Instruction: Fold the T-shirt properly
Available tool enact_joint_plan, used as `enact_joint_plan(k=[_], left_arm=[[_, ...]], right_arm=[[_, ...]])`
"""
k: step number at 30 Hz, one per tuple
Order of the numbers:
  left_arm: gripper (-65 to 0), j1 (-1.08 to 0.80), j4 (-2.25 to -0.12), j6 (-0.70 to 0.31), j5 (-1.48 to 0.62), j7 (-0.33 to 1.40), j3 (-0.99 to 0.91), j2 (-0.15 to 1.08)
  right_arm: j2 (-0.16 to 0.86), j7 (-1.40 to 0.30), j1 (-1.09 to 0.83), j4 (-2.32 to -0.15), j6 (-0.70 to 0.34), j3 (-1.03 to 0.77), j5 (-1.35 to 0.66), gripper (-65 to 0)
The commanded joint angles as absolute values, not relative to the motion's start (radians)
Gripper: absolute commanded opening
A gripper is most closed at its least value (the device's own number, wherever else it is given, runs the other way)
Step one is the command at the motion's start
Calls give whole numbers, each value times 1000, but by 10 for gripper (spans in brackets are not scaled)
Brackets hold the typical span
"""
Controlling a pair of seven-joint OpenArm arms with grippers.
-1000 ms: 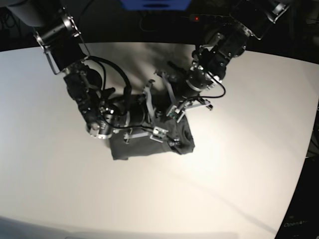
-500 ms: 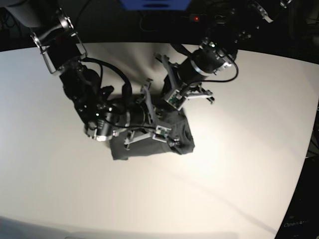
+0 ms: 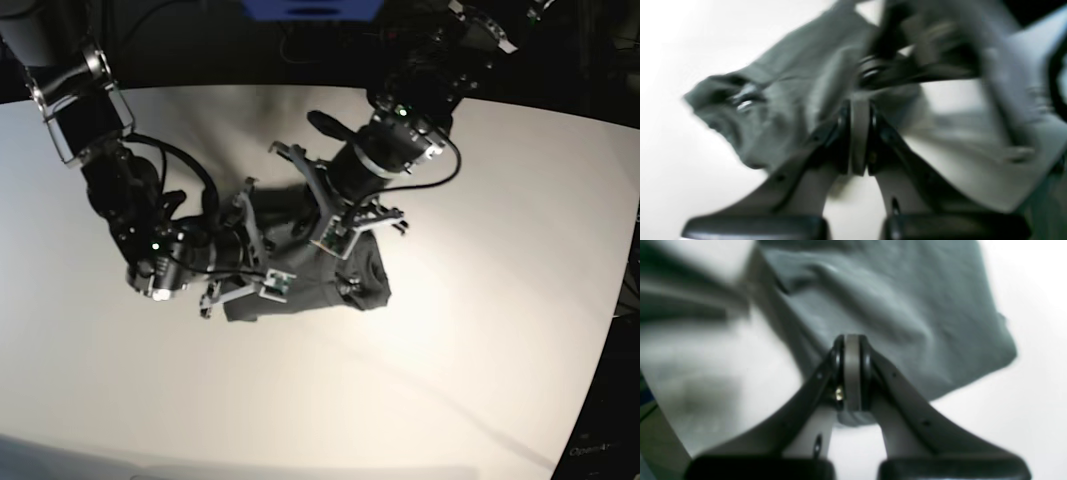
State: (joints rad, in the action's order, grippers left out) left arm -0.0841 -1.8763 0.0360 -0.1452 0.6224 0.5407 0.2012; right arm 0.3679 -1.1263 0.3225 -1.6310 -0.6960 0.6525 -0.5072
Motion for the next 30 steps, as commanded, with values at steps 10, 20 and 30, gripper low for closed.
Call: enact_joint_plan(k=[10, 20, 30], left_arm=[[-632, -59, -1807, 39, -139, 596, 414, 165], [-632, -5, -1575, 39, -139, 475, 417, 163], [-632, 4, -1524, 39, -139, 475, 420, 165]], right_arm=[[409, -1113, 418, -1647, -698, 644, -521, -649], [409, -1116, 417, -1647, -698, 576, -521, -649], [384, -1113, 463, -1643, -698, 501, -521, -649]])
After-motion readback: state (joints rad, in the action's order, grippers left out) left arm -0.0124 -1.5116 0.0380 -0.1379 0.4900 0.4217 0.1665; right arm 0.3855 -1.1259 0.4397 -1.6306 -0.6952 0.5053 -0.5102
